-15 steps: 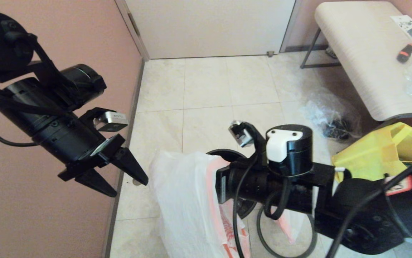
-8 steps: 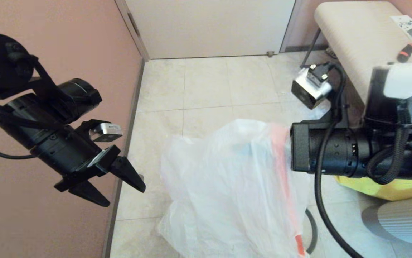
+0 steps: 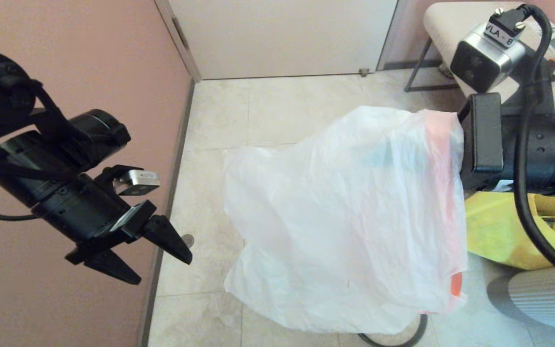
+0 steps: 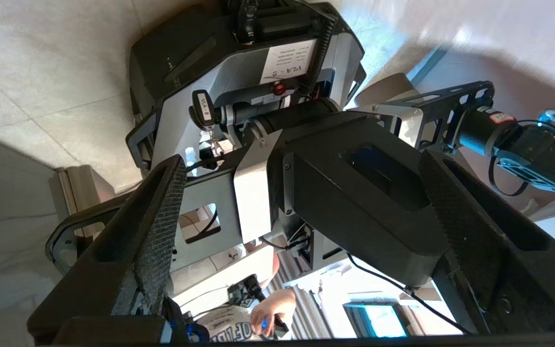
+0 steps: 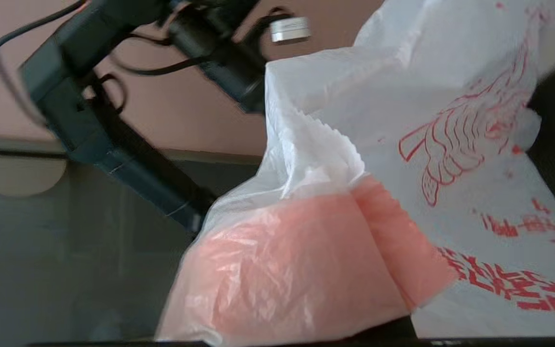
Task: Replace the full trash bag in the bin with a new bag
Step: Put the new garbage bag on the trash can
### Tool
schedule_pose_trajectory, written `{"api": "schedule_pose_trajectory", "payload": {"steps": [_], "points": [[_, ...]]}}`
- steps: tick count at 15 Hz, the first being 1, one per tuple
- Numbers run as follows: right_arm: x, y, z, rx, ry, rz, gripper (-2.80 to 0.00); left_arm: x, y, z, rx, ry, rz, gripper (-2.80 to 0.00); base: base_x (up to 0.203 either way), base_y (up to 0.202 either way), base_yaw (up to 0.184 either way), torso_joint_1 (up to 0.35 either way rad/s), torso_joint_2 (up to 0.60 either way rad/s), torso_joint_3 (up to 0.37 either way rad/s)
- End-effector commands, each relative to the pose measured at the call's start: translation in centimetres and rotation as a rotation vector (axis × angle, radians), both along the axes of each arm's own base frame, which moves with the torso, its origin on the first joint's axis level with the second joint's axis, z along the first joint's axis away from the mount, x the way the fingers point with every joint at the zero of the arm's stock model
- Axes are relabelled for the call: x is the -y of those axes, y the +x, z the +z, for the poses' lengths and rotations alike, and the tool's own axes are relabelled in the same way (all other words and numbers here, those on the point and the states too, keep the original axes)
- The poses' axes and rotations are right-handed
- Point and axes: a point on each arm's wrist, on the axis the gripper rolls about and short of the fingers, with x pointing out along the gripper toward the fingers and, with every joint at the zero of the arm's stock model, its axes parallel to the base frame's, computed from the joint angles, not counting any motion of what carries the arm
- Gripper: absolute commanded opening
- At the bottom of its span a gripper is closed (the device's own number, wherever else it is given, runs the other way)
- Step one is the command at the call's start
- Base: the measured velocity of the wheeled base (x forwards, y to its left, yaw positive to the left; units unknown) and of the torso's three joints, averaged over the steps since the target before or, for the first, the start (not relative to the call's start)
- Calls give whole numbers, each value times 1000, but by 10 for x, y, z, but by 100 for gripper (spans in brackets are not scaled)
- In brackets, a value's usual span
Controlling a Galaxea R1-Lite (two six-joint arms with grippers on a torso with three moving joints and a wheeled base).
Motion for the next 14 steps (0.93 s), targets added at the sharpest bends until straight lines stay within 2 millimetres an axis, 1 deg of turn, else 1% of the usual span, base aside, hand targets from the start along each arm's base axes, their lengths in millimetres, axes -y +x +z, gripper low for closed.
{"api": "schedule_pose_trajectory", "payload": {"steps": [1, 2, 4, 6, 7, 10, 12, 14], "points": [[10, 1, 5, 5, -8, -31, -280, -2, -1, -1, -12, 0, 5, 0, 0, 0, 0, 0, 0, 0], [15, 1, 8, 13, -16, -46, -280, -3, 0, -1, -7, 0, 0, 0, 0, 0, 0, 0, 0, 0], [18, -1, 14, 12, -33, -50, -280, -6, 0, 0, 10, -1, -11, 0, 0, 0, 0, 0, 0, 0], [17, 0, 7, 20, -92, -39, -280, -6, 1, 0, 10, -1, -11, 0, 0, 0, 0, 0, 0, 0], [15, 4, 2, 22, -121, -35, -280, -6, 2, 0, 11, -1, -11, 0, 0, 0, 0, 0, 0, 0], [20, 5, 14, 52, -109, -54, -280, -6, 3, -2, 6, 0, -12, 0, 0, 0, 0, 0, 0, 0], [18, 9, 10, 59, -150, -46, -280, -6, 5, -3, 20, -3, -11, 0, 0, 0, 0, 0, 0, 0], [25, 12, 20, 82, -166, -70, -280, -6, 4, -2, 23, -3, -10, 0, 0, 0, 0, 0, 0, 0]]}}
